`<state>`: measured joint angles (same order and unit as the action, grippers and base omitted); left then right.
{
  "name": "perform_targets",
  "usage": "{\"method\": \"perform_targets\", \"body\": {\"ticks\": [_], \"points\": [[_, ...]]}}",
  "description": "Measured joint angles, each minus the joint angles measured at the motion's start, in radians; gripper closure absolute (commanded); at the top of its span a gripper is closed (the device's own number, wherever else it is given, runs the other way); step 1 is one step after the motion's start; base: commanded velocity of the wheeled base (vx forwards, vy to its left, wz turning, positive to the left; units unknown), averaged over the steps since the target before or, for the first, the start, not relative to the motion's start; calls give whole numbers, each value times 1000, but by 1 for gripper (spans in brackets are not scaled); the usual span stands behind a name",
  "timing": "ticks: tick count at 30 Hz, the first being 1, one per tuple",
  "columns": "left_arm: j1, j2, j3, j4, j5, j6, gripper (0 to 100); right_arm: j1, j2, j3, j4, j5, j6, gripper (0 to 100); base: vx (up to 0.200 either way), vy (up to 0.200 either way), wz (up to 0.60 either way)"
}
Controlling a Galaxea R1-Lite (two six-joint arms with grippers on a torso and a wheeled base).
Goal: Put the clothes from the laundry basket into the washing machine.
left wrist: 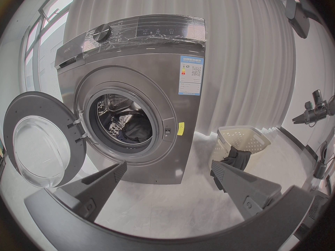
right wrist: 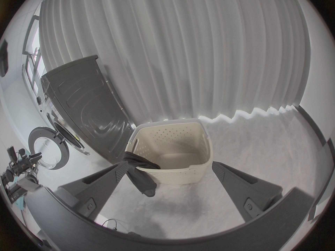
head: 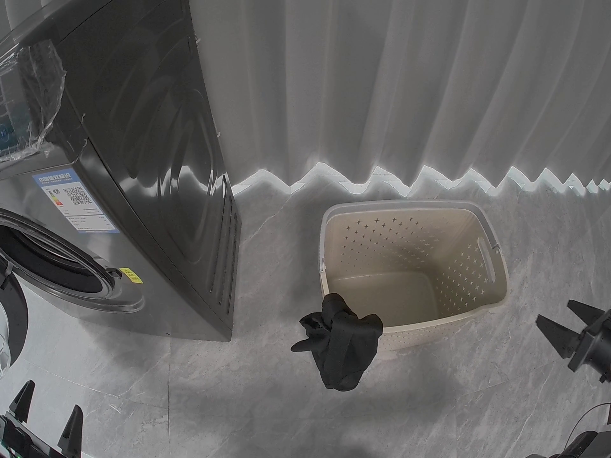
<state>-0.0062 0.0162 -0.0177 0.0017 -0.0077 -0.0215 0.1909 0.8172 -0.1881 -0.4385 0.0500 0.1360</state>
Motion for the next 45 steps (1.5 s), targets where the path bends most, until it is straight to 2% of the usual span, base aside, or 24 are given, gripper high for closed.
{"method": "perform_targets", "body": {"ticks": [10, 19, 30, 37, 41, 45], "points": [[0, 0, 0, 1, 0, -1, 0, 185, 487, -68, -314, -80, 90, 0, 0, 0, 0], [0, 0, 0, 1, 0, -6, 0, 343, 787, -213, -415, -167, 135, 0, 0, 0, 0], [0, 0, 0, 0, 0, -6, 0, 397, 863, -230, -417, -170, 150, 0, 0, 0, 0], [0, 0, 0, 0, 0, -7, 0, 470, 927, -233, -435, -171, 234, 0, 0, 0, 0], [0, 0, 0, 0, 0, -8, 0, 487, 993, -244, -505, -174, 248, 0, 0, 0, 0], [0, 0, 0, 0, 0, -8, 0, 492, 1063, -267, -556, -199, 250, 0, 0, 0, 0]]}}
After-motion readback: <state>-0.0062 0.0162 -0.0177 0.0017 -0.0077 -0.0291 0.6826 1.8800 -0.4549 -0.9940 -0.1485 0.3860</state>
